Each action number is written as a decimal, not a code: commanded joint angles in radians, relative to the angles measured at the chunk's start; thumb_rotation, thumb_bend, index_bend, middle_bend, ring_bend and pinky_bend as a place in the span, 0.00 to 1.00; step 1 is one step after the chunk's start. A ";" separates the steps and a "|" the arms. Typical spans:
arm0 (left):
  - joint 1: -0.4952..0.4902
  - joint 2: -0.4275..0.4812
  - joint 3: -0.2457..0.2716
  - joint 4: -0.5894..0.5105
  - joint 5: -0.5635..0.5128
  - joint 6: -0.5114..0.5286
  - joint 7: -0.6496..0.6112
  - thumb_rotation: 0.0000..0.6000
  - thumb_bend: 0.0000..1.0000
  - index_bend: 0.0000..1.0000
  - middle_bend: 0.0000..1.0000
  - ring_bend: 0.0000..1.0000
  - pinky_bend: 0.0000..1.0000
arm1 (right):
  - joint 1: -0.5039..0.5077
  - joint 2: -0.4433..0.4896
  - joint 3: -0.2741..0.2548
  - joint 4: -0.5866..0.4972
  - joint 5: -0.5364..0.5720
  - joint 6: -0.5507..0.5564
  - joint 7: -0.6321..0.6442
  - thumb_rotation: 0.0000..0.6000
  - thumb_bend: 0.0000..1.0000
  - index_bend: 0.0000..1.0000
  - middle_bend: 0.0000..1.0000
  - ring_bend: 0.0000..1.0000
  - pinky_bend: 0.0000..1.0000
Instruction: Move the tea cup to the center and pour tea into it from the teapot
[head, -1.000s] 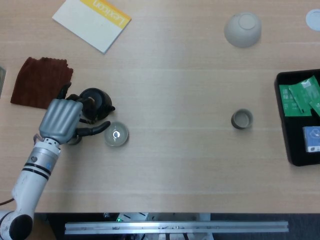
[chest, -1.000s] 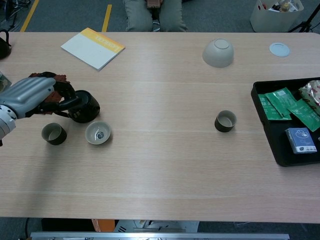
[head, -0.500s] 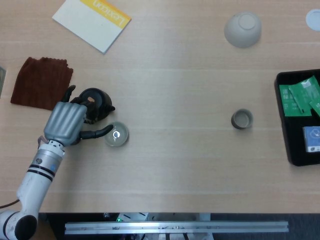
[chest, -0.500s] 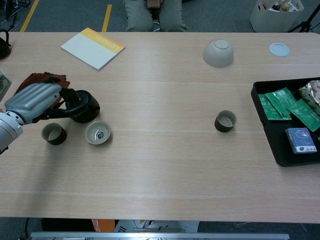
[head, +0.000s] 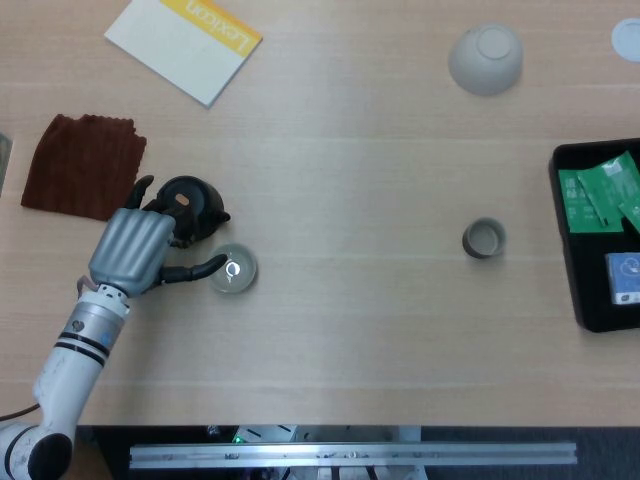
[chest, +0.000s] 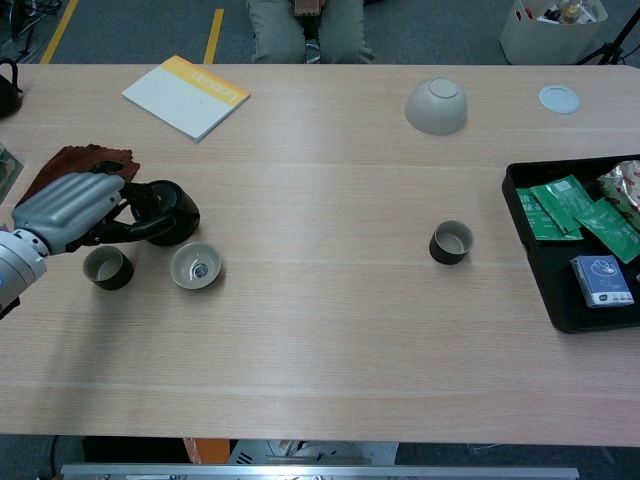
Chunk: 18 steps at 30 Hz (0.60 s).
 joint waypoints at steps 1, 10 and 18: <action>0.002 -0.006 -0.004 0.011 -0.005 -0.004 -0.001 0.00 0.08 0.40 0.44 0.31 0.00 | -0.001 0.000 0.000 0.000 0.001 0.001 -0.001 1.00 0.34 0.13 0.21 0.03 0.12; 0.009 -0.012 -0.010 0.049 0.004 -0.012 -0.014 0.00 0.08 0.40 0.44 0.31 0.00 | -0.002 0.001 -0.001 -0.008 0.001 -0.001 -0.012 1.00 0.34 0.13 0.21 0.03 0.12; 0.023 -0.007 -0.004 0.065 0.030 -0.006 -0.035 0.00 0.08 0.40 0.44 0.31 0.00 | 0.000 0.003 0.001 -0.023 0.000 -0.003 -0.029 1.00 0.34 0.13 0.21 0.03 0.12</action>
